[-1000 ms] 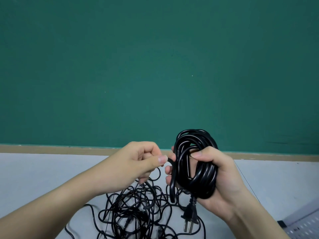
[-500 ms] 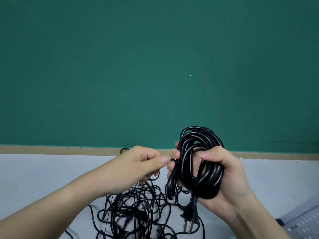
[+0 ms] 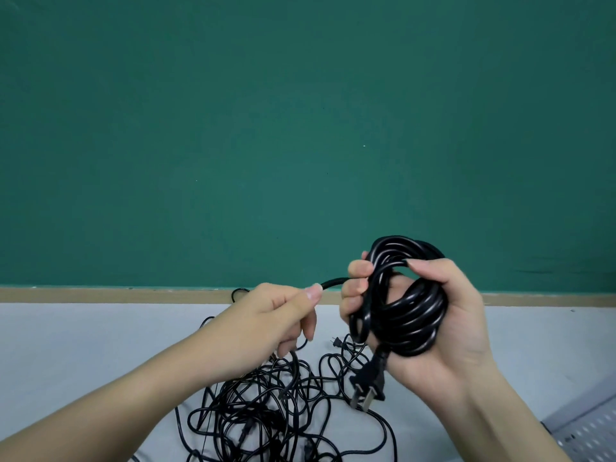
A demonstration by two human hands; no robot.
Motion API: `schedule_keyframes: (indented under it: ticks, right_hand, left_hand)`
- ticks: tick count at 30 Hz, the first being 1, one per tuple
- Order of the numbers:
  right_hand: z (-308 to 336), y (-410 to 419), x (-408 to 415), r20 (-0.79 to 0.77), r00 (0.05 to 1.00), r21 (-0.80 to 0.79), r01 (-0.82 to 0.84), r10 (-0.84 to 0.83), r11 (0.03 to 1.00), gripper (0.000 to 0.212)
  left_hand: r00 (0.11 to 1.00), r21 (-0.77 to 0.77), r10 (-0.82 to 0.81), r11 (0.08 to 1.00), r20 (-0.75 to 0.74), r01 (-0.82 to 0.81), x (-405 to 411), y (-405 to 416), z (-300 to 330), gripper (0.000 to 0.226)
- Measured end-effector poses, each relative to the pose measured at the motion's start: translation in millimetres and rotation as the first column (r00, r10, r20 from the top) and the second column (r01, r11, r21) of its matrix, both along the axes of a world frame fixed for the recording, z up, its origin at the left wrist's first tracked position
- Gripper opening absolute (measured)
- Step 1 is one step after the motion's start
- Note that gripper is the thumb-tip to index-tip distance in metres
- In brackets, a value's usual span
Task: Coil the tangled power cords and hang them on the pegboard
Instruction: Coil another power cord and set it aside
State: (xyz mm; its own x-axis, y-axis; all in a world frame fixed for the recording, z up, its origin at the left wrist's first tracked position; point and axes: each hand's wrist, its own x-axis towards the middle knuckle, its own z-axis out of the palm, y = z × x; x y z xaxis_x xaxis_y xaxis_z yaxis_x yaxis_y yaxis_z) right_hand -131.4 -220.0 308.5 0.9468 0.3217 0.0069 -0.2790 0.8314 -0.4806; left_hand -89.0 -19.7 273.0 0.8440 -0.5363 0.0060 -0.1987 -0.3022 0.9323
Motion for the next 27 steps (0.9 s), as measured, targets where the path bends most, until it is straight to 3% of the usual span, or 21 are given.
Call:
schedule_keyframes:
  ticks: [4, 6, 9, 12, 14, 16, 18, 22, 27]
  right_hand:
    - [4.1, -15.0, 2.3, 0.027, 0.995, -0.079, 0.1, -0.098, 0.992, 0.05]
    - [5.5, -20.3, 3.1, 0.02, 0.986, -0.127, 0.169, -0.168, 0.977, 0.042]
    - [4.3, -28.4, 5.7, 0.035, 0.972, -0.185, 0.233, -0.231, 0.955, 0.043]
    - [2.1, -32.8, 8.8, 0.074, 0.965, -0.3, 0.262, -0.252, 0.917, 0.07]
    - [-2.7, -29.9, 7.2, 0.084, 0.961, -0.444, 0.272, -0.262, 0.854, 0.066]
    - [-9.5, -19.3, 3.0, 0.078, 0.968, -0.595, 0.236, -0.237, 0.769, 0.054]
    - [-16.8, -2.9, -2.5, 0.062, 0.982, -0.684, 0.172, -0.179, 0.709, 0.056]
    - [-25.6, 30.7, -10.2, 0.108, 0.992, -0.709, 0.126, -0.07, 0.694, 0.043]
    - [-24.6, 40.3, -8.1, 0.123, 0.985, -0.735, 0.17, -0.118, 0.656, 0.032]
  left_hand:
    - [1.0, 0.286, -0.027, 0.958, 0.004, 0.024, -3.5, 2.0, -4.1, 0.074]
    - [0.999, 0.324, 0.008, 0.946, 0.032, -0.018, -3.1, 4.6, -5.5, 0.07]
    - [0.978, 0.257, 0.057, 0.96, 0.2, -0.109, -0.7, 11.2, -1.7, 0.052]
    - [0.913, 0.154, 0.041, 0.982, 0.406, -0.113, -5.2, 16.0, 5.3, 0.04]
    - [0.87, 0.07, 0.052, 0.993, 0.49, -0.099, -12.3, 15.3, 12.0, 0.039]
    - [0.851, -0.004, 0.079, 0.996, 0.518, -0.09, -19.2, 12.2, 17.6, 0.038]
    - [0.843, -0.024, 0.083, 0.996, 0.531, -0.082, -23.9, 8.7, 19.4, 0.037]
    - [0.82, 0.048, 0.037, 0.996, 0.571, -0.078, -25.5, 6.2, 15.7, 0.036]
    - [0.793, 0.05, 0.092, 0.987, 0.602, -0.153, -14.6, 14.9, 12.4, 0.034]
